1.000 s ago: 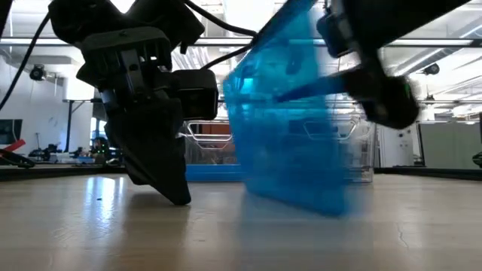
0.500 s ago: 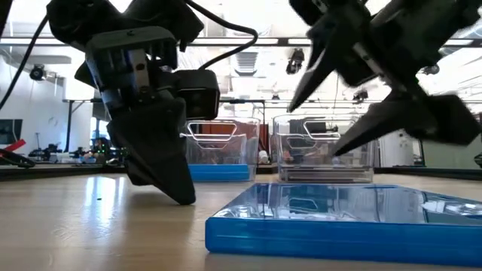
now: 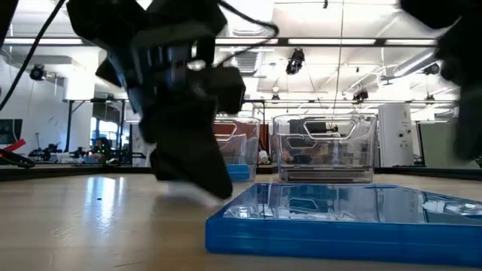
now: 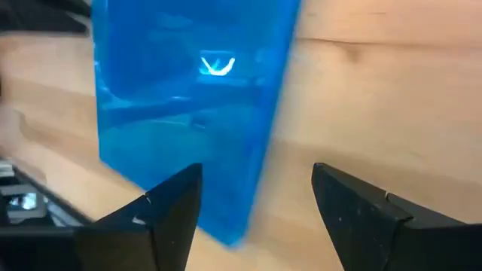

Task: Pick & place jewel cases by type
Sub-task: Put the blue CD case into the left transparent bin, then return to Home Position

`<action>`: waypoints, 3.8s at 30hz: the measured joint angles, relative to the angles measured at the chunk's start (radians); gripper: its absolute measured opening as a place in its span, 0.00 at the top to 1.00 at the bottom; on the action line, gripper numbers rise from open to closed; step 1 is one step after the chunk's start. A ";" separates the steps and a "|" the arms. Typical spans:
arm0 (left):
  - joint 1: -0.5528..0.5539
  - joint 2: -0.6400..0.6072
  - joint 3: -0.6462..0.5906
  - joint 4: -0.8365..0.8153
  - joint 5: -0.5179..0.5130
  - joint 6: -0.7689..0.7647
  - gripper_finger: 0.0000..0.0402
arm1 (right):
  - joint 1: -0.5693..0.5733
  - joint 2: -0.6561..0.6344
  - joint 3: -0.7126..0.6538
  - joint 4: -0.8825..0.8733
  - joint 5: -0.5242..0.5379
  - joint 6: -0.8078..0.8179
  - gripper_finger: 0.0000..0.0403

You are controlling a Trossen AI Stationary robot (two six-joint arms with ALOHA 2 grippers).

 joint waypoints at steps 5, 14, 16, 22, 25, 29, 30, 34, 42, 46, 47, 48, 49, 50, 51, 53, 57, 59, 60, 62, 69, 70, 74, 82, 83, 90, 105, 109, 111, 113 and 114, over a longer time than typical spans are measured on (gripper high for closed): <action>-0.002 0.060 0.021 0.006 0.070 -0.010 0.91 | -0.026 0.083 -0.031 0.183 0.036 -0.021 0.37; -0.003 0.085 0.039 -0.047 0.099 0.023 0.91 | -0.059 0.089 -0.026 0.352 0.156 -0.186 0.35; -0.006 0.085 0.035 -0.077 0.118 0.040 0.91 | -0.060 0.053 -0.029 0.330 0.203 -0.230 0.35; -0.012 0.090 0.021 -0.076 0.126 0.050 0.91 | -0.095 -0.011 -0.023 0.387 0.325 -0.363 0.36; -0.012 0.089 0.022 -0.072 0.125 0.043 0.91 | -0.115 -0.011 -0.018 0.392 0.245 -0.402 0.37; -0.012 0.089 0.033 -0.078 0.119 0.038 0.91 | -0.158 0.016 -0.018 0.392 0.114 -0.408 0.39; -0.012 0.089 0.035 -0.078 0.114 0.036 0.91 | -0.163 0.024 -0.019 0.393 0.102 -0.406 0.39; -0.013 0.089 0.037 -0.074 0.101 0.034 0.91 | -0.164 0.021 -0.017 0.426 0.035 -0.408 0.42; -0.007 0.065 0.031 -0.082 0.079 0.045 0.91 | -0.168 0.020 -0.022 0.464 -0.106 -0.455 0.69; -0.015 -0.009 0.012 -0.135 0.031 0.063 0.91 | -0.167 0.008 -0.030 0.463 -0.121 -0.456 0.89; -0.019 -0.038 0.001 -0.167 0.011 0.066 0.91 | -0.171 -0.004 -0.032 0.463 -0.120 -0.469 0.93; -0.023 -0.075 -0.009 -0.192 -0.018 0.067 0.91 | -0.174 -0.022 -0.033 0.451 -0.116 -0.494 0.95; -0.026 -0.107 -0.017 -0.221 -0.044 0.067 0.91 | -0.176 -0.043 -0.033 0.422 -0.100 -0.521 0.95; -0.026 -0.144 -0.022 -0.247 -0.065 0.067 0.91 | -0.181 -0.068 -0.034 0.383 -0.081 -0.542 0.95; -0.029 -0.187 -0.026 -0.281 -0.093 0.067 0.91 | -0.185 -0.101 -0.034 0.334 -0.069 -0.558 0.95; -0.032 -0.264 -0.032 -0.374 -0.142 0.068 0.91 | -0.207 -0.171 -0.036 0.246 -0.046 -0.609 0.95; -0.035 -0.395 -0.042 -0.476 -0.184 0.070 0.91 | -0.330 -0.335 -0.033 0.227 -0.033 -0.832 0.95; -0.036 -0.459 -0.041 -0.499 -0.199 0.073 0.91 | -0.435 -0.398 -0.033 0.212 -0.024 -0.957 0.95; -0.036 -0.487 -0.040 -0.508 -0.207 0.074 0.91 | -0.496 -0.422 -0.033 0.207 -0.027 -1.019 0.95; -0.036 -0.532 -0.041 -0.541 -0.238 0.083 0.91 | -0.644 -0.452 -0.033 0.214 -0.097 -1.122 0.95; -0.025 -0.670 -0.089 -0.631 -0.306 0.083 0.91 | -1.078 -0.302 0.078 0.214 -0.645 -1.323 0.95; -0.023 -0.687 -0.105 -0.636 -0.311 0.078 0.91 | -1.109 -0.264 0.113 0.214 -0.697 -1.348 0.95; -0.002 -0.740 -0.168 -0.630 -0.328 0.070 0.91 | -1.184 -0.078 0.277 0.200 -0.848 -1.384 0.90; 0.064 -0.815 -0.254 -0.627 -0.328 0.076 0.91 | -1.222 0.223 0.652 -0.156 -0.891 -1.467 0.67; 0.077 -0.824 -0.259 -0.630 -0.327 0.078 0.91 | -1.222 0.245 0.686 -0.219 -0.880 -1.476 0.64; 0.211 -0.900 -0.283 -0.640 -0.174 0.136 0.91 | -1.156 0.207 0.839 -0.581 -0.291 -1.614 0.48; 0.342 -1.193 -0.283 -0.662 -0.150 0.278 0.91 | -0.839 -0.463 0.298 -0.251 -0.053 -1.824 0.61; 0.344 -1.307 -0.283 -0.710 -0.342 0.293 0.91 | -0.803 -0.676 0.175 -0.370 0.012 -1.718 0.63; 0.343 -1.353 -0.283 -0.733 -0.385 0.166 0.91 | -0.788 -0.786 0.123 -0.389 -0.023 -1.614 0.64; 0.343 -1.394 -0.288 -0.726 -0.383 0.097 0.91 | -0.762 -0.886 0.052 -0.327 -0.035 -1.674 0.65; 0.342 -1.409 -0.295 -0.697 -0.369 0.111 0.91 | -0.749 -0.933 0.010 -0.257 -0.053 -1.729 0.65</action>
